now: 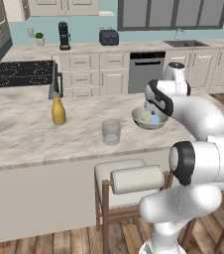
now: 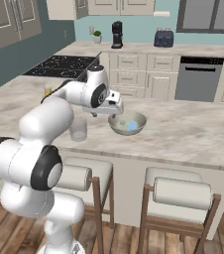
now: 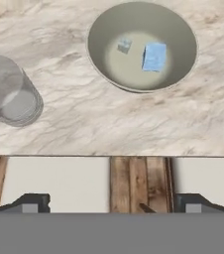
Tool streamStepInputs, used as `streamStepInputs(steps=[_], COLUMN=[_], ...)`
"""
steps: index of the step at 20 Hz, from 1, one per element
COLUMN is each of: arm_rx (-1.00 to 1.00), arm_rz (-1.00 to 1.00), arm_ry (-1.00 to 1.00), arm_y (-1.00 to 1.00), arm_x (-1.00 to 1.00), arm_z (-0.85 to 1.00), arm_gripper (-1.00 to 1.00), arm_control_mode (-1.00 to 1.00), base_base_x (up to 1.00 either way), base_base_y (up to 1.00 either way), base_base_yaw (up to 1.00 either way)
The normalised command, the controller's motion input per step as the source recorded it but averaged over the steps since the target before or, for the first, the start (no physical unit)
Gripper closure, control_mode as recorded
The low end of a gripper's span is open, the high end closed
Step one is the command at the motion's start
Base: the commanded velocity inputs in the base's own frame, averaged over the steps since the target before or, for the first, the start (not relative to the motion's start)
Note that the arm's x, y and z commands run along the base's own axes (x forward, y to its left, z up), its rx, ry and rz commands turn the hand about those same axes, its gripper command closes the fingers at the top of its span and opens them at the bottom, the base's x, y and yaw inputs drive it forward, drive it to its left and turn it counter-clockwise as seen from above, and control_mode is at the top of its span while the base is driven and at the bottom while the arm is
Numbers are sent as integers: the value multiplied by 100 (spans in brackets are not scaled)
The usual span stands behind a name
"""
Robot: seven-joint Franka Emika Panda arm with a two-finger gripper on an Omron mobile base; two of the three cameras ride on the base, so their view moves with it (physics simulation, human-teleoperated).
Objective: There are two ice cubes in the ice bowl. Place both ice cubes in the glass cup.
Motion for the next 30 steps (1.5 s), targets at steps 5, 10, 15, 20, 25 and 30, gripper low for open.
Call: streamStepInputs(steps=[5,10,15,20,25,30], arm_rx=[0,0,0,0,0,0], arm_rz=[-7,-3,-3,-1,0,0], arm_ry=[0,0,2,0,0,3], arm_y=[-31,-32,-20,-5,-1,-13], arm_x=[61,51,45,51,57,45], arm_z=[-32,-30,-29,-28,-30,-32], arm_gripper=[-100,-100,-100,-100,-100,-100], arm_control_mode=[-100,-100,-100,-100,-100,-100], base_base_x=[0,0,0,0,0,0], base_base_y=[0,0,0,0,0,0], base_base_yaw=[0,0,0,0,0,0])
